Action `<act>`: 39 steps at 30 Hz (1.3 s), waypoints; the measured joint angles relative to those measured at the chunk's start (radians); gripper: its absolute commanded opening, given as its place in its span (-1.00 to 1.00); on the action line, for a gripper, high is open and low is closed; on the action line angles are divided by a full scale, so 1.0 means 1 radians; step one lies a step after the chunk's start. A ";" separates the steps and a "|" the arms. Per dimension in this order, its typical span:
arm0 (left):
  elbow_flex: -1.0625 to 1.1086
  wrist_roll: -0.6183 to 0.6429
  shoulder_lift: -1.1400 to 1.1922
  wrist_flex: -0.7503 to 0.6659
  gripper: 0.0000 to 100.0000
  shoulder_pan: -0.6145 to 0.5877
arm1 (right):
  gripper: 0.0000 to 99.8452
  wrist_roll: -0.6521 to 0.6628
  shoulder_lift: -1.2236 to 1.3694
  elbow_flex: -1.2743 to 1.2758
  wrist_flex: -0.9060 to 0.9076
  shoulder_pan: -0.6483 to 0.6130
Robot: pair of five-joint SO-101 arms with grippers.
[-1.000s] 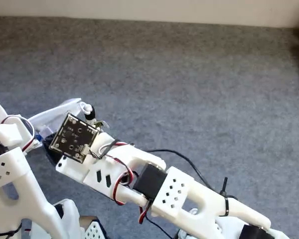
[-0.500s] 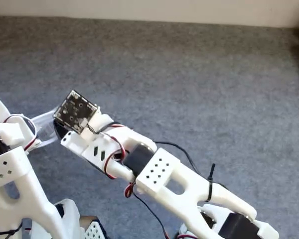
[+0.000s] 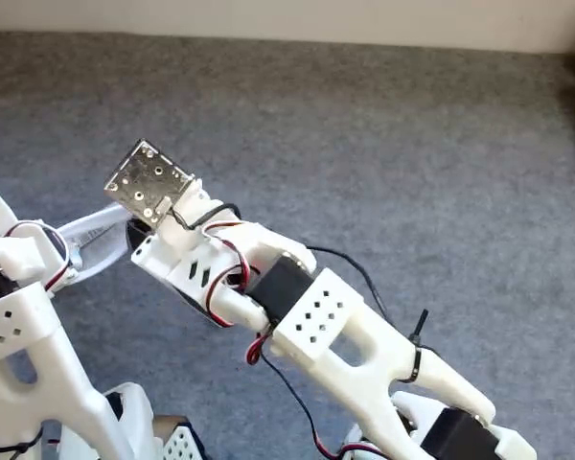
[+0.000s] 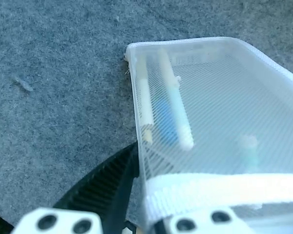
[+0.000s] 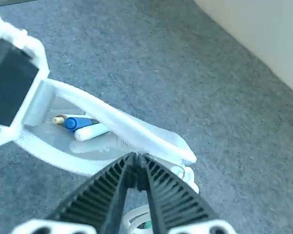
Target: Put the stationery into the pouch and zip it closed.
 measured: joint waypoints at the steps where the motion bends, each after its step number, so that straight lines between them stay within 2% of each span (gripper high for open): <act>1: 0.000 0.000 0.000 0.000 -0.99 0.000 | -0.99 0.000 -0.003 0.000 0.002 0.002; 10: -0.002 0.000 0.000 0.000 -0.99 -0.028 | -0.99 0.000 -0.008 0.000 0.002 0.057; 21: -0.057 0.003 0.020 0.000 -0.99 -0.299 | -0.98 0.002 0.002 -0.003 0.026 0.044; 28: -0.063 0.003 0.020 -0.026 -0.99 -0.431 | -0.98 0.002 0.183 -0.121 0.164 -0.011; 39: -0.063 0.078 0.025 -0.046 -0.99 -0.523 | -0.98 0.002 0.446 -0.298 0.327 -0.008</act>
